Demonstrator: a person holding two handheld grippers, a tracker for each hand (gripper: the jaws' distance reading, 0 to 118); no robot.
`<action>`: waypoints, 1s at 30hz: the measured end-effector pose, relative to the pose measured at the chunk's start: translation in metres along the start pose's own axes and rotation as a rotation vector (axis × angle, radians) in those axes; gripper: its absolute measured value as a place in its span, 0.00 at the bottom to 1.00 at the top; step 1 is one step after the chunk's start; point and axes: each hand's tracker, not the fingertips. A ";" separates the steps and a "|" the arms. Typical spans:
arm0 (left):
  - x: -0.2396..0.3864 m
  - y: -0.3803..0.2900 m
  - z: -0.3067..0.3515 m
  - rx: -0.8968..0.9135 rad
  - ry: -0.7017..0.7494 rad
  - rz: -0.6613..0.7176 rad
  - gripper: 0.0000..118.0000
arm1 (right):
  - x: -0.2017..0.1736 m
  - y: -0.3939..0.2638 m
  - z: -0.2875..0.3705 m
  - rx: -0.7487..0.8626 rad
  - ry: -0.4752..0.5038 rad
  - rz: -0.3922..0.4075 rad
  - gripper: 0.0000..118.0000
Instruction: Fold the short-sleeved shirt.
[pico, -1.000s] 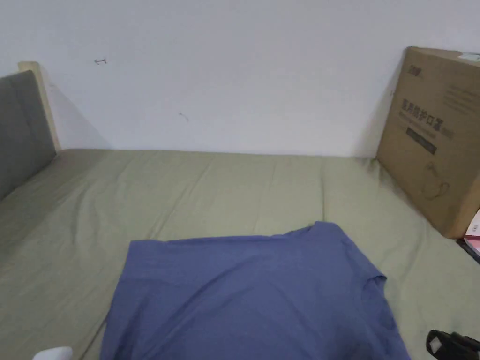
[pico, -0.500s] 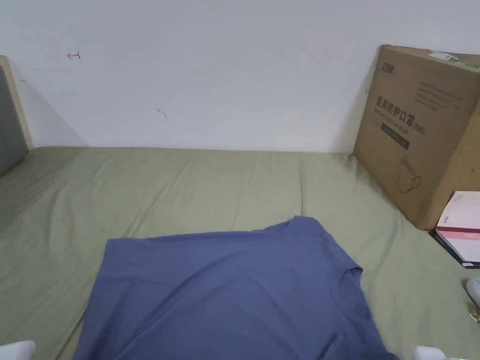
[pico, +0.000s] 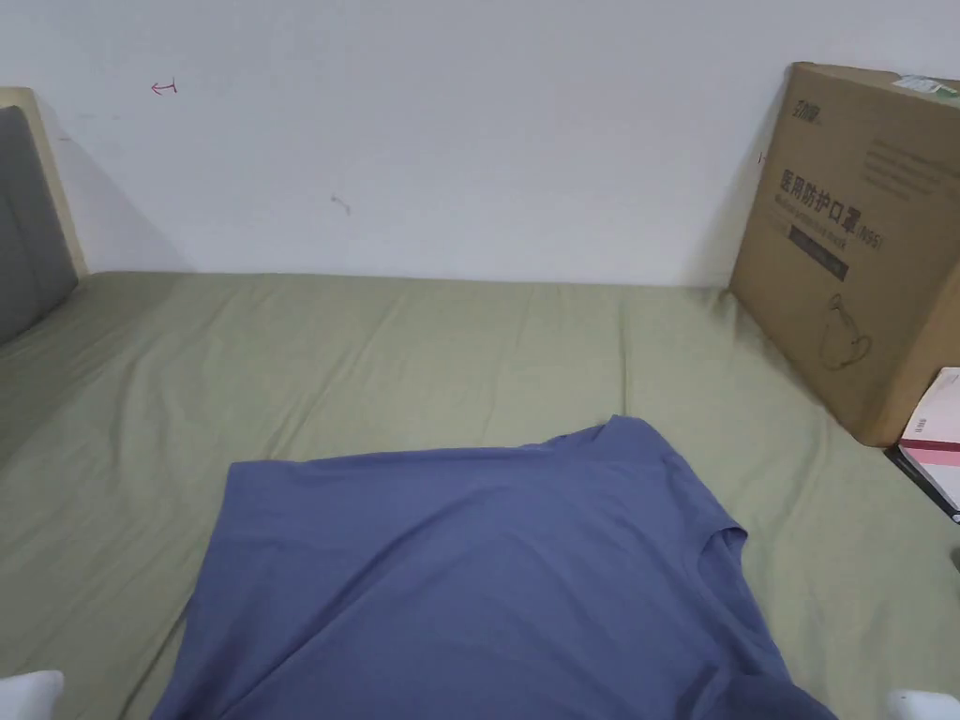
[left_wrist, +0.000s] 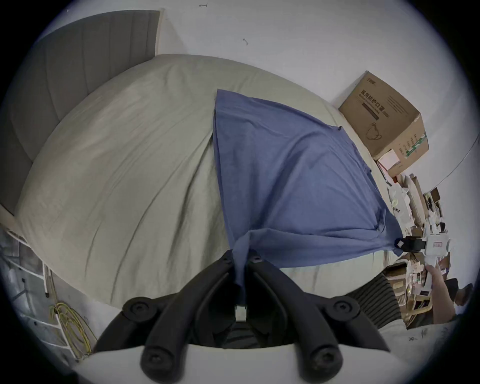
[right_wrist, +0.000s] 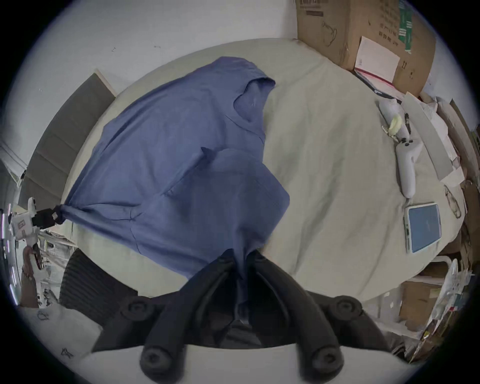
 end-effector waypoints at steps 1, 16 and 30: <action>0.000 -0.002 0.004 -0.006 -0.001 -0.003 0.04 | 0.001 -0.003 0.005 0.000 0.001 0.001 0.06; 0.005 0.023 0.053 -0.008 -0.054 0.008 0.04 | -0.016 0.015 0.075 0.047 0.093 -0.066 0.06; 0.002 0.156 -0.062 0.022 -0.053 0.048 0.04 | -0.018 0.219 -0.025 0.106 0.089 -0.186 0.06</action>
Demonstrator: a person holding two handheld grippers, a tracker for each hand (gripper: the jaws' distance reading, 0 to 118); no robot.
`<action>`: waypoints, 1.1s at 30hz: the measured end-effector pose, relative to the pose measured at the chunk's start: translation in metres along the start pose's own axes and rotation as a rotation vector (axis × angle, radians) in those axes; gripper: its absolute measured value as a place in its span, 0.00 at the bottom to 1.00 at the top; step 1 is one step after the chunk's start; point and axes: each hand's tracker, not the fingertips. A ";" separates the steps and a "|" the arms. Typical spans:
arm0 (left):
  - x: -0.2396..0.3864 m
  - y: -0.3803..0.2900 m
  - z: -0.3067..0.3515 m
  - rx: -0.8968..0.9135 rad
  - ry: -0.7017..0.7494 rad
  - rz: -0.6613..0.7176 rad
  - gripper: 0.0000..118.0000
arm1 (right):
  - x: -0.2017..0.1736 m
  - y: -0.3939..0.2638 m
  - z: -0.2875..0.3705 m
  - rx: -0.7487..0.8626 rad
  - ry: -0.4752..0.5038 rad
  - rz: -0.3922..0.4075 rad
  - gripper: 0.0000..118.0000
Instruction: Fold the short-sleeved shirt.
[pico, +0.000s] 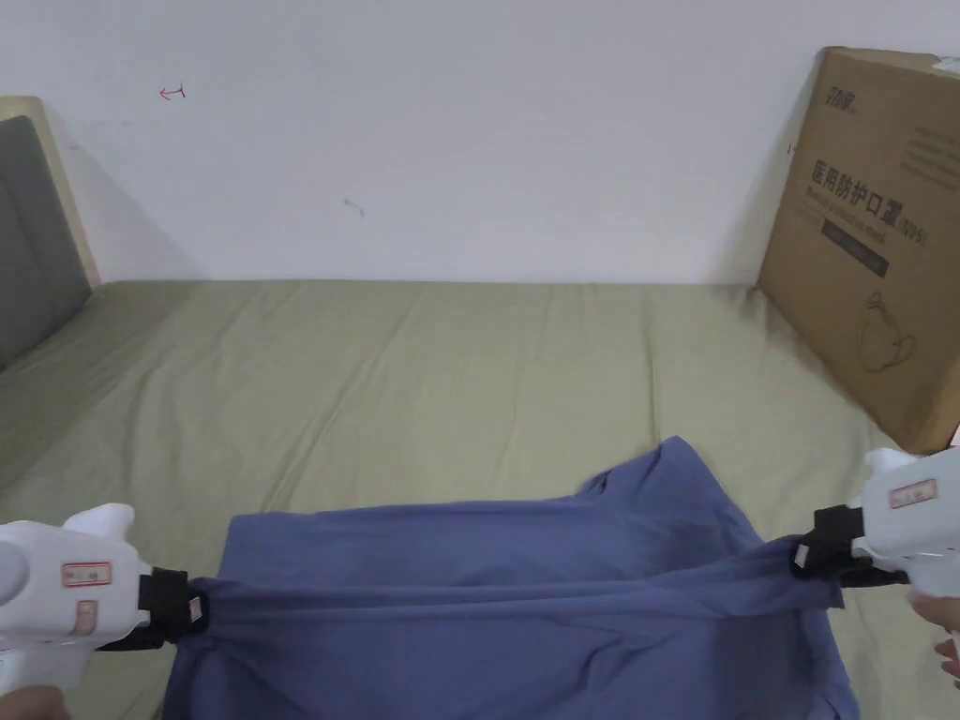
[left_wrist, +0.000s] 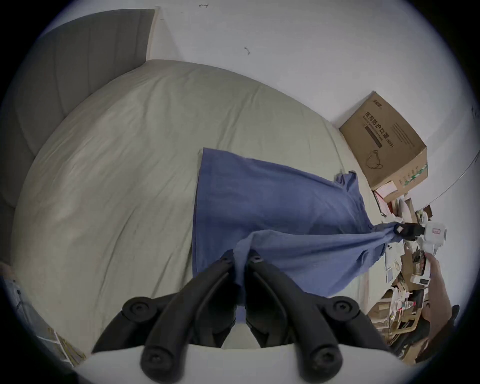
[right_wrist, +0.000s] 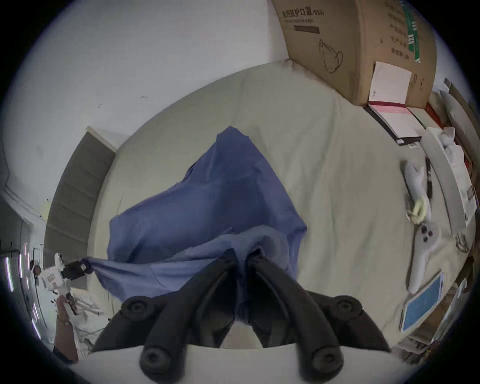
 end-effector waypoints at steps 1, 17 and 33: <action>0.001 0.003 -0.007 0.000 0.002 -0.005 0.04 | -0.002 0.004 -0.009 0.003 -0.011 -0.010 0.06; -0.001 -0.007 -0.038 0.070 0.016 -0.001 0.99 | 0.005 -0.013 -0.047 0.158 -0.080 0.036 0.80; 0.049 -0.089 0.080 0.325 -0.027 -0.162 0.03 | -0.030 -0.139 0.088 0.489 0.190 0.092 0.40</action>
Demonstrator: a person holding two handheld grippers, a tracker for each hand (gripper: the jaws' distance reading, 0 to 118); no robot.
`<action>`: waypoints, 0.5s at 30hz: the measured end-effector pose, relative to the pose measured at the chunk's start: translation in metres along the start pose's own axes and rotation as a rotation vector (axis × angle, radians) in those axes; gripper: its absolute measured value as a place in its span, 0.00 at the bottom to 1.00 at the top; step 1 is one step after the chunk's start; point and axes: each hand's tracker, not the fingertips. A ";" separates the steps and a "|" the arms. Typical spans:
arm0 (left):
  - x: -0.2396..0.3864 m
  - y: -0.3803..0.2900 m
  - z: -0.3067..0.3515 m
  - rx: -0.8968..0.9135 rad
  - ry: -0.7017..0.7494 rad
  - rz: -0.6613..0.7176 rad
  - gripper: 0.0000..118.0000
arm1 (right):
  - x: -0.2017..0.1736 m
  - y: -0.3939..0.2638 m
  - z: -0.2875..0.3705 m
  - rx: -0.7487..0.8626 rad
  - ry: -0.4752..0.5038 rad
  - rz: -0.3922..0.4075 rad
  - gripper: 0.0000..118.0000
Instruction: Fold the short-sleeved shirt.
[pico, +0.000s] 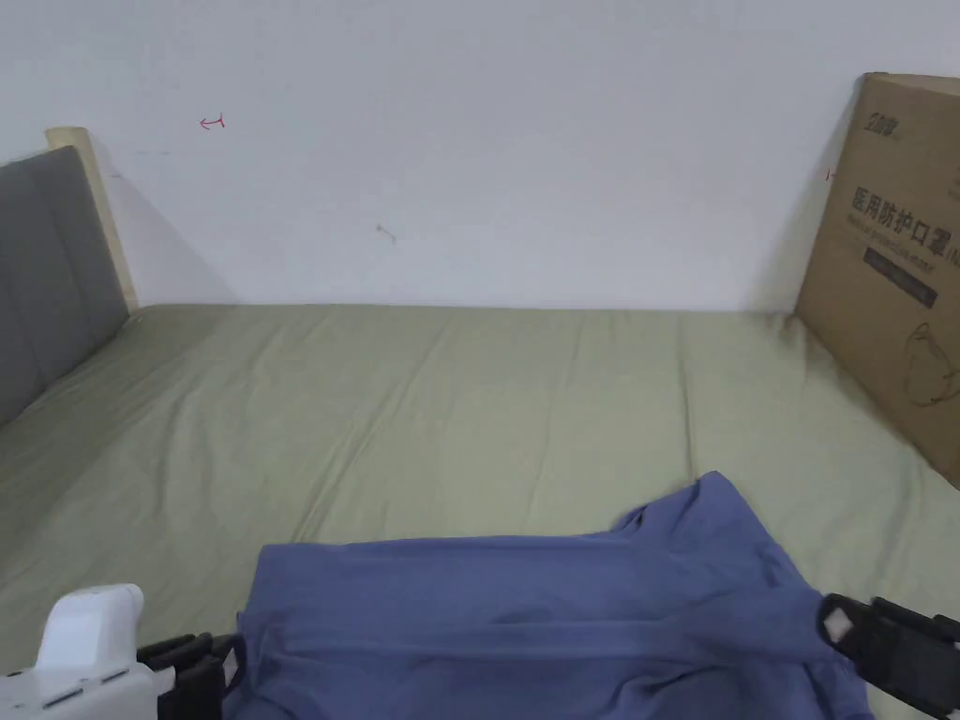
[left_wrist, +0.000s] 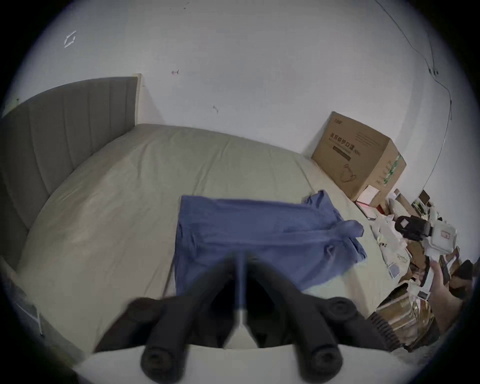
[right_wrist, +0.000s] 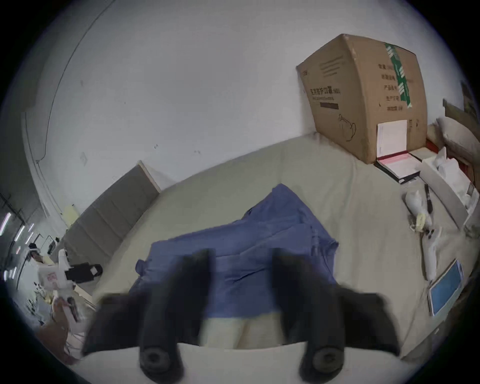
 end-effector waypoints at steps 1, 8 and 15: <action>-0.005 -0.005 0.002 -0.001 -0.003 0.006 0.01 | -0.003 -0.002 0.002 0.001 -0.040 0.015 0.16; -0.038 -0.005 -0.062 -0.330 0.123 0.039 0.01 | -0.001 -0.007 -0.001 -0.077 -0.033 0.016 0.04; -0.068 -0.022 -0.095 -0.292 0.196 0.122 0.96 | -0.017 -0.005 0.002 -0.103 -0.020 0.079 0.04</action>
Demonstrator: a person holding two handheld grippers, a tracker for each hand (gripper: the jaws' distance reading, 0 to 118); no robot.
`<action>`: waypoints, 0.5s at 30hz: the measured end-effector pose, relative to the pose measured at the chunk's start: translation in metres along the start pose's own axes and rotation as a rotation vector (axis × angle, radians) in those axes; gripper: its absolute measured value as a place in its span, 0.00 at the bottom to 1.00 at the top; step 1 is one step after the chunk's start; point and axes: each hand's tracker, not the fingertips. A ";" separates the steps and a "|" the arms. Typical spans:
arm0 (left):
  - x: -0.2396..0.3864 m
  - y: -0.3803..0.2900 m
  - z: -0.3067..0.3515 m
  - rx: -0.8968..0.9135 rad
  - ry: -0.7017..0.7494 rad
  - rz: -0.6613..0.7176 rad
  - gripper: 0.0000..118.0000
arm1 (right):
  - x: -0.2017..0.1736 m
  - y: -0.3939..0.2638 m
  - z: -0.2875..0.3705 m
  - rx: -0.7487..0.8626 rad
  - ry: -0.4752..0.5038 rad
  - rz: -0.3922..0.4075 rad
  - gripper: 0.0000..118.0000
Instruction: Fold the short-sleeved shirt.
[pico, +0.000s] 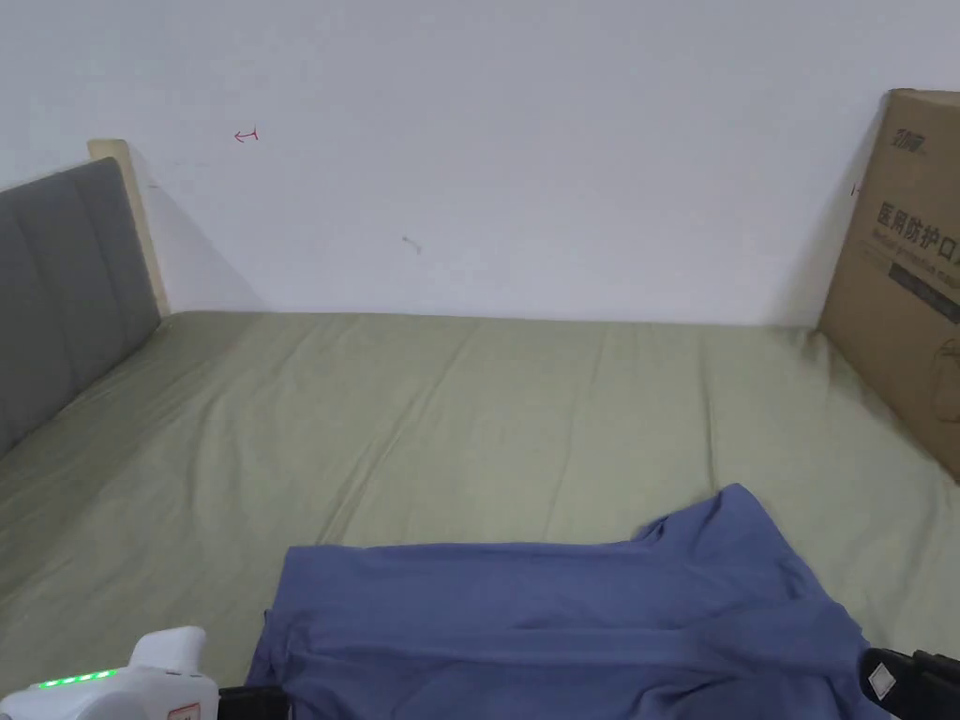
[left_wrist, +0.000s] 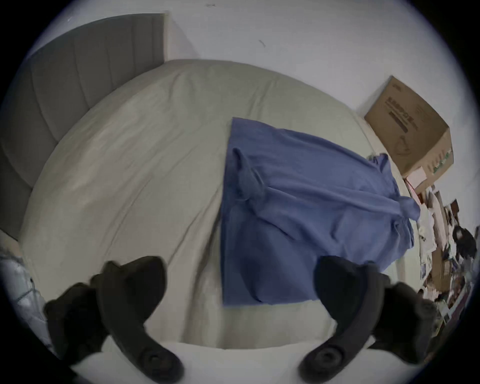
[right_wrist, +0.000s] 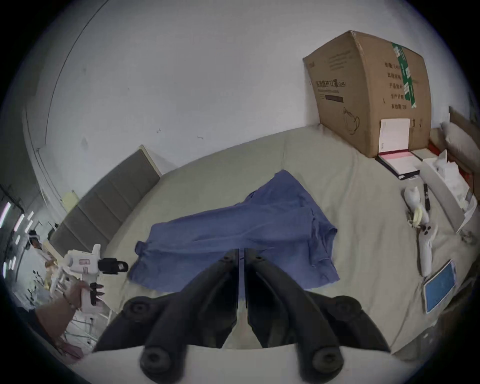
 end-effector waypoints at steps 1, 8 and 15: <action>-0.003 -0.002 -0.004 -0.025 0.022 0.015 0.96 | -0.002 -0.001 0.000 -0.001 0.006 0.005 0.04; 0.010 -0.035 -0.053 -0.120 0.081 -0.092 1.00 | -0.006 -0.002 -0.005 -0.021 -0.051 0.021 0.04; 0.017 -0.051 -0.054 -0.010 0.127 -0.073 1.00 | -0.001 -0.007 -0.014 -0.041 0.071 -0.086 0.06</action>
